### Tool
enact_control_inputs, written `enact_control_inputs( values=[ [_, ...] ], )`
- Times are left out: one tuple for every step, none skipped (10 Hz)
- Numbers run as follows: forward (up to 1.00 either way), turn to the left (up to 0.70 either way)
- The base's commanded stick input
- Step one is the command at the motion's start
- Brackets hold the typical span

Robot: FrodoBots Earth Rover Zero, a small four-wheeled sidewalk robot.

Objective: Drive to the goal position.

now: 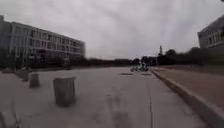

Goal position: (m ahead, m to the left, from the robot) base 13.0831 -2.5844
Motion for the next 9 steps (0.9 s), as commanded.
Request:
enact_control_inputs(
  values=[
    [1.00, 0.00],
    [1.00, 0.00],
    [1.00, 0.00],
    [1.00, 0.00],
    [1.00, 0.00],
    [1.00, 0.00],
    [1.00, 0.00],
    [1.00, -0.02],
    [1.00, -0.09]
  ],
)
